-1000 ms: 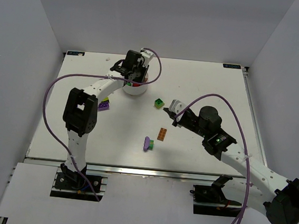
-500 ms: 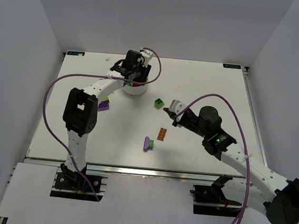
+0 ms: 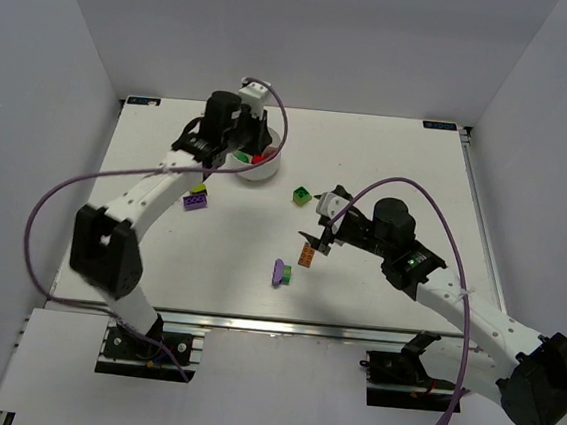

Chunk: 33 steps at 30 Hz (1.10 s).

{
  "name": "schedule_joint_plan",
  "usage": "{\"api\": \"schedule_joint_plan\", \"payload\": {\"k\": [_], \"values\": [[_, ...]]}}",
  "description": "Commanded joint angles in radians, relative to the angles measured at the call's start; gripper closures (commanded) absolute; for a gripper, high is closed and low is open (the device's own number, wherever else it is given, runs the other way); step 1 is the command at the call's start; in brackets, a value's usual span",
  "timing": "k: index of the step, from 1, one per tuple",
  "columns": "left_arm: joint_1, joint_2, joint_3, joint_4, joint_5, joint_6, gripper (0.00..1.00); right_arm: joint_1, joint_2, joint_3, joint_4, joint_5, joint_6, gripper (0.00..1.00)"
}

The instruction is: Sort the legos into containers by color

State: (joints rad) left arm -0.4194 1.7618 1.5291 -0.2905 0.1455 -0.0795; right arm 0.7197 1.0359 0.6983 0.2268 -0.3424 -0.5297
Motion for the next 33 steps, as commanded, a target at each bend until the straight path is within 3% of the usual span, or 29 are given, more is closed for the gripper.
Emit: {"api": "schedule_joint_plan", "payload": {"k": [1, 2, 3, 6, 10, 14, 21, 25, 31, 33], "values": [[0.005, -0.24, -0.172, 0.14, 0.127, -0.075, 0.82, -0.005, 0.022, 0.05, -0.049, -0.099, -0.039, 0.11], [0.005, -0.283, -0.219, 0.195, 0.14, -0.103, 0.79, -0.006, 0.039, 0.053, -0.061, -0.142, -0.047, 0.11], [0.005, -0.364, -0.262, 0.217, 0.146, -0.118, 0.6, -0.006, 0.049, 0.053, -0.072, -0.159, -0.05, 0.11], [0.007, -0.512, -0.415, 0.283, 0.132, -0.152, 0.24, -0.008, 0.075, 0.041, -0.075, -0.208, -0.073, 0.1], [0.007, -0.682, -0.59, 0.396, 0.03, -0.2, 0.02, -0.006, 0.096, -0.012, 0.002, -0.211, -0.079, 0.11], [0.005, -0.786, -0.736, 0.456, -0.027, -0.183, 0.02, -0.006, 0.131, 0.003, -0.026, -0.214, -0.081, 0.11], [0.005, -0.825, -0.791, 0.444, -0.018, -0.16, 0.06, -0.006, 0.233, 0.069, -0.141, -0.198, -0.136, 0.12], [0.005, -0.817, -0.799, 0.453, -0.014, -0.166, 0.14, -0.009, 0.35, 0.115, -0.113, -0.028, -0.031, 0.16], [0.005, -0.789, -0.791, 0.448, 0.002, -0.169, 0.31, -0.051, 0.512, 0.245, -0.066, 0.261, 0.218, 0.17], [0.005, -0.786, -0.791, 0.447, 0.0, -0.167, 0.4, -0.081, 0.564, 0.329, -0.095, 0.29, 0.299, 0.18]]}}
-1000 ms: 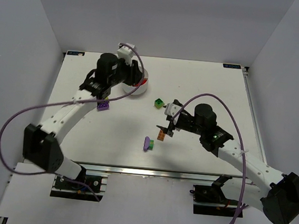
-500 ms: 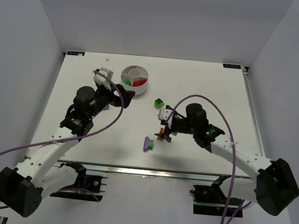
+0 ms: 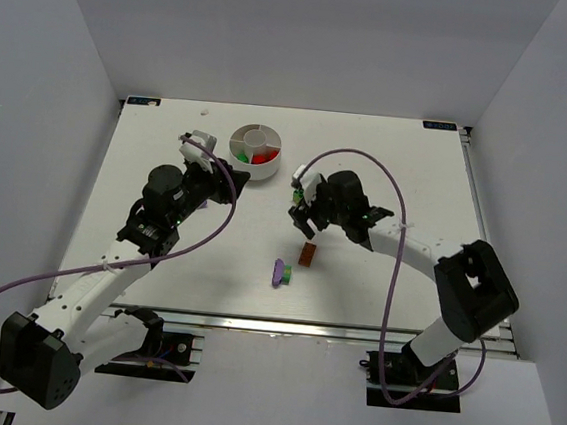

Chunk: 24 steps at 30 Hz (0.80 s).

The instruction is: Sort the legos into containers by color

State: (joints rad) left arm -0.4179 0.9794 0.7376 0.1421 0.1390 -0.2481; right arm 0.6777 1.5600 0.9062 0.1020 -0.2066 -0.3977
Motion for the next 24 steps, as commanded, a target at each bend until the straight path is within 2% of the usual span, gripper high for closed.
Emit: {"api": "schedule_joint_plan", "payload": {"k": [1, 6, 11, 24], "values": [[0.004, -0.004, -0.001, 0.013, 0.002, 0.001, 0.41, -0.053, 0.057, 0.15, 0.015, 0.136, 0.187, 0.18], [0.004, -0.015, -0.001, 0.011, -0.013, 0.006, 0.44, -0.098, 0.191, 0.347, -0.088, 0.108, 0.247, 0.16], [0.004, -0.022, -0.003, 0.002, -0.041, 0.018, 0.36, -0.099, 0.287, 0.482, -0.156, 0.073, 0.23, 0.17], [0.004, -0.025, -0.003, 0.002, -0.038, 0.026, 0.33, -0.101, 0.445, 0.582, -0.228, 0.05, 0.198, 0.27]]}}
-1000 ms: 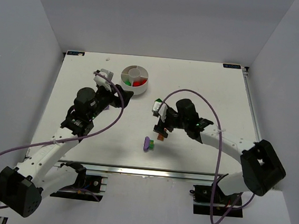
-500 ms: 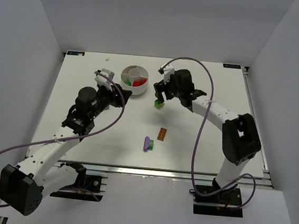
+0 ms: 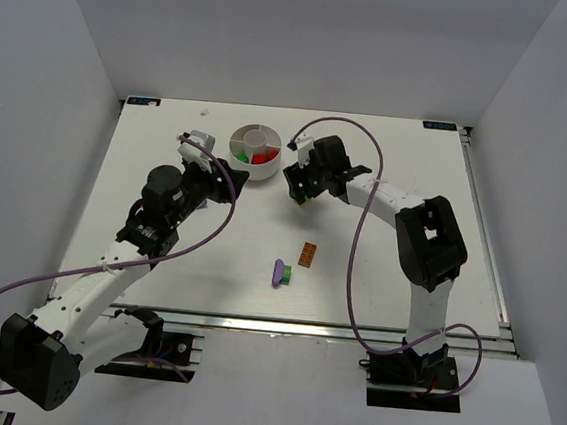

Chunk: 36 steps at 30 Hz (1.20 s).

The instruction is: Sort the legos into containers by color

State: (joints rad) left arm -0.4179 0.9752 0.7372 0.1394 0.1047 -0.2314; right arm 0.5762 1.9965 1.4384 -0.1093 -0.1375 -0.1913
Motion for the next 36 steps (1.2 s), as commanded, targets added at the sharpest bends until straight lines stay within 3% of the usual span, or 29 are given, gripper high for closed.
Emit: {"api": "schedule_joint_plan", "payload": {"k": [1, 20, 28, 32, 36], "values": [[0.004, -0.021, -0.001, 0.005, 0.0, 0.009, 0.33, 0.001, 0.011, 0.053, -0.026, -0.017, -0.011, 0.27], [0.004, -0.013, -0.001, 0.006, 0.015, 0.015, 0.33, 0.001, 0.074, 0.089, -0.052, -0.013, -0.033, 0.36], [0.004, -0.007, -0.002, 0.006, 0.021, 0.015, 0.33, 0.001, 0.076, 0.089, -0.052, -0.01, -0.037, 0.44], [0.004, -0.007, -0.002, 0.008, 0.026, 0.014, 0.33, 0.001, 0.076, 0.093, -0.056, -0.017, -0.043, 0.55], [0.004, 0.0, -0.005, 0.019, 0.056, 0.012, 0.32, -0.001, 0.059, 0.083, -0.061, -0.03, -0.051, 0.76]]}}
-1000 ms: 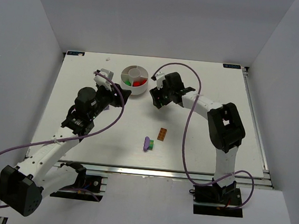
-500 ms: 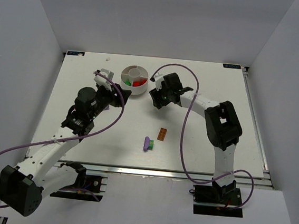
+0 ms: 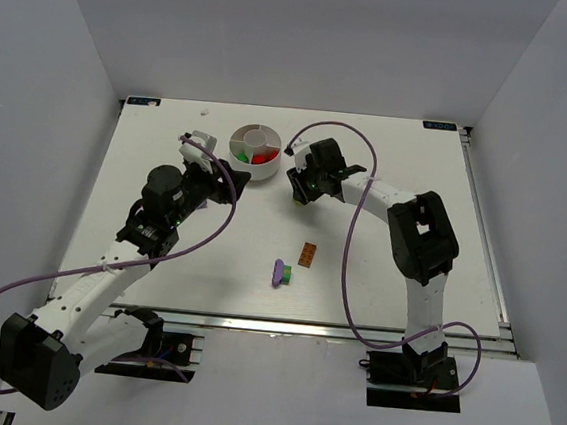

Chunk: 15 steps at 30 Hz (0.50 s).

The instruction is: Sort the legos into containers by color

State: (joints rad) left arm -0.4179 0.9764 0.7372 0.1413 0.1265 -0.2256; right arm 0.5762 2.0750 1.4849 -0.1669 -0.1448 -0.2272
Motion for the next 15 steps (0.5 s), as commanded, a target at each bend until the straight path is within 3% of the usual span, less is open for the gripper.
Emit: {"api": "schedule_joint_plan", "payload": {"k": [1, 5, 8, 11, 15], "values": [[0.004, 0.002, -0.005, 0.018, 0.044, 0.006, 0.31, -0.001, -0.027, 0.032, -0.003, -0.024, -0.017, 0.77], [0.004, 0.013, -0.005, 0.032, 0.096, -0.001, 0.29, -0.009, -0.119, -0.017, 0.0, -0.068, -0.032, 0.9], [0.004, 0.016, -0.013, 0.056, 0.142, -0.006, 0.27, -0.025, -0.206, -0.057, -0.013, -0.191, -0.049, 1.0], [0.004, 0.016, -0.019, 0.078, 0.176, -0.017, 0.24, -0.053, -0.312, -0.11, -0.026, -0.301, -0.073, 1.0], [0.001, 0.022, -0.032, 0.115, 0.245, -0.044, 0.23, -0.111, -0.441, -0.196, -0.014, -0.591, -0.089, 1.0]]}}
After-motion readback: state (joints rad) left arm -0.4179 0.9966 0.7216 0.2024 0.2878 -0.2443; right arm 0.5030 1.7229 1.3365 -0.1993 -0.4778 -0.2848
